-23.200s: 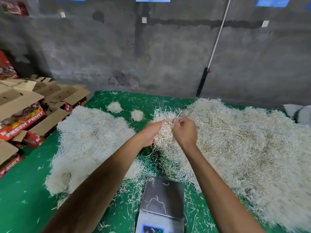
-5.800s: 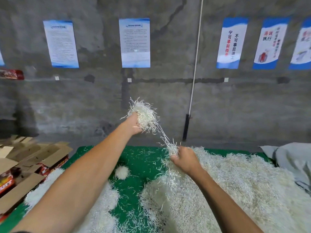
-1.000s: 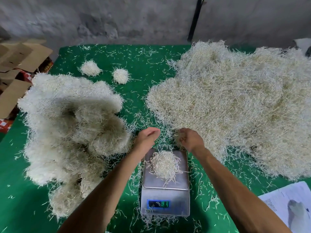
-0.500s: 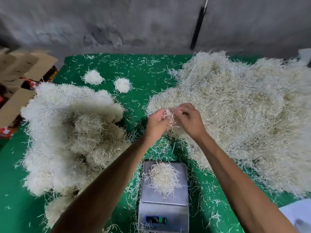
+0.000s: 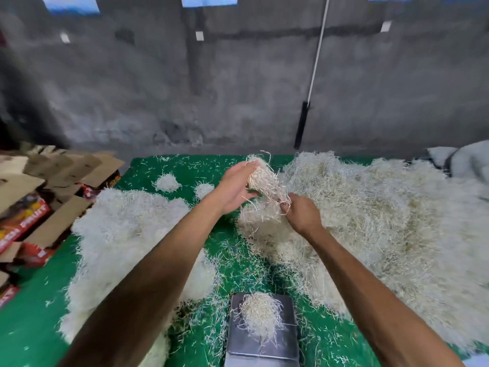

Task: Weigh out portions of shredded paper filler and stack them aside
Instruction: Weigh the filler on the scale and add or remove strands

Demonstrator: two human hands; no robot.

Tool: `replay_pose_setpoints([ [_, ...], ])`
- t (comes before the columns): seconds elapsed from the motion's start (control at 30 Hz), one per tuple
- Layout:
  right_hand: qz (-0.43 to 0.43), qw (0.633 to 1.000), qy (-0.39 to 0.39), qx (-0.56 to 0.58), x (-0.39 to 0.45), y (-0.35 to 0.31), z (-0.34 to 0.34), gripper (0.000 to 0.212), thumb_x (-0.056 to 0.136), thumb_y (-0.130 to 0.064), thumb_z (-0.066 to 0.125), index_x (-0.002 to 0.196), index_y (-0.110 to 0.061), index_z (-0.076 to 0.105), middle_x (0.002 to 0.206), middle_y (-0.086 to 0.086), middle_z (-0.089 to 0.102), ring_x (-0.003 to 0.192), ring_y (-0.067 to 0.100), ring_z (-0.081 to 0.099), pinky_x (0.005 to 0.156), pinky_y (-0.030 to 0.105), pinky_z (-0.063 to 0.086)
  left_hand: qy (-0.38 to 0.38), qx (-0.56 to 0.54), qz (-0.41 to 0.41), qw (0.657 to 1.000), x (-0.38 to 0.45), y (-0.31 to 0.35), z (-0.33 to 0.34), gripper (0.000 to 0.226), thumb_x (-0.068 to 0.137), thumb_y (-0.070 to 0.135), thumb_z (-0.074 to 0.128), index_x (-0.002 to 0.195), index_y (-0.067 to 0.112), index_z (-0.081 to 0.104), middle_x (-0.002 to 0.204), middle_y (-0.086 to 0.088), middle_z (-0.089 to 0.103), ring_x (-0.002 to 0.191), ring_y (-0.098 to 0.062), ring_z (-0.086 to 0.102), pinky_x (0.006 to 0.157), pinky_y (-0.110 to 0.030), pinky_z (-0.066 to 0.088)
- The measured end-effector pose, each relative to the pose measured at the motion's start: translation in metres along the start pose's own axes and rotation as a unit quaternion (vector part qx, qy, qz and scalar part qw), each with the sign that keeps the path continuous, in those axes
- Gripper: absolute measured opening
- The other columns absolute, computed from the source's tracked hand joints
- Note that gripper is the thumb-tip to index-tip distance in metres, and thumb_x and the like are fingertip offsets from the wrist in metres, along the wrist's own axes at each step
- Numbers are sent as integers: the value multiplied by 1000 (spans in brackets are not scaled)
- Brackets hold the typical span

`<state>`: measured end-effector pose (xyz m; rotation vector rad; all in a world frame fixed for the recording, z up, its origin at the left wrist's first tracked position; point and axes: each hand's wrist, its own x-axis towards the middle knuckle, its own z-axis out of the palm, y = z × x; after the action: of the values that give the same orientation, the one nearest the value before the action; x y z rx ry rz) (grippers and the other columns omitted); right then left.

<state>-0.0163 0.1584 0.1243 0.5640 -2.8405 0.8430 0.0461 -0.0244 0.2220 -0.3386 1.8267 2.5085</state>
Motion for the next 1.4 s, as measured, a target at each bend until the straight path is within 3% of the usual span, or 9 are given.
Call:
replay_pose_setpoints([
  [0.1,16,998,-9,-58,1,5,-5,17,103,-24,61,111,-10,64,85,0,60,79,18,59,63,27,42,-57,-6,-54,997,-14,-15,-8,71,94,43,64,155,25,31,158,5,19,115,-29,60,98,-44,53],
  [0.2,89,995,-9,-30,8,12,-10,8,96,-3,58,94,-10,62,77,-1,58,78,21,64,55,26,45,-28,120,-47,991,-16,-34,-12,78,89,55,66,154,22,37,153,-4,37,66,-5,60,64,-26,54],
  [0.33,188,979,-1,77,13,28,-22,18,94,-1,62,81,-10,54,76,4,56,67,17,57,58,29,51,29,524,18,851,-8,-50,-28,72,82,56,75,139,18,52,126,3,60,99,-10,65,86,-37,54],
  [0.47,225,955,17,195,19,23,-19,18,94,6,54,94,-11,48,81,3,49,69,14,50,60,28,49,45,661,4,749,5,-51,-35,21,91,41,71,95,21,67,84,5,67,67,-12,65,61,-27,54],
  [0.63,340,834,11,434,26,32,-14,17,98,3,49,113,0,45,83,6,49,64,14,45,48,27,36,220,378,-63,897,16,-66,-48,41,103,31,55,132,3,49,92,-8,63,66,-16,58,60,-27,53],
  [0.9,422,762,62,488,24,89,2,9,100,-1,50,108,2,48,84,16,60,75,25,56,60,36,37,239,-147,-17,960,21,-78,-72,43,106,9,49,147,3,39,150,-33,38,123,-43,52,91,-23,56],
  [1.0,359,814,21,456,19,89,17,25,105,-14,54,124,-10,39,117,17,57,101,28,57,72,37,47,225,-248,-28,942,30,-78,-65,54,108,12,46,158,22,28,163,-26,11,142,-45,36,96,-55,55],
  [1.17,51,981,-67,177,11,50,17,83,92,-26,78,160,-20,29,159,5,37,111,22,63,89,23,55,239,-9,-17,971,52,-70,-28,78,88,16,76,153,4,35,154,-18,42,141,-34,42,118,-40,34],
  [1.4,-39,976,-174,121,19,4,27,22,98,0,55,117,-3,65,76,5,55,58,15,48,49,22,38,108,-243,-81,961,61,-60,10,72,104,37,53,160,12,16,149,-16,41,112,-18,62,82,-23,43],
])
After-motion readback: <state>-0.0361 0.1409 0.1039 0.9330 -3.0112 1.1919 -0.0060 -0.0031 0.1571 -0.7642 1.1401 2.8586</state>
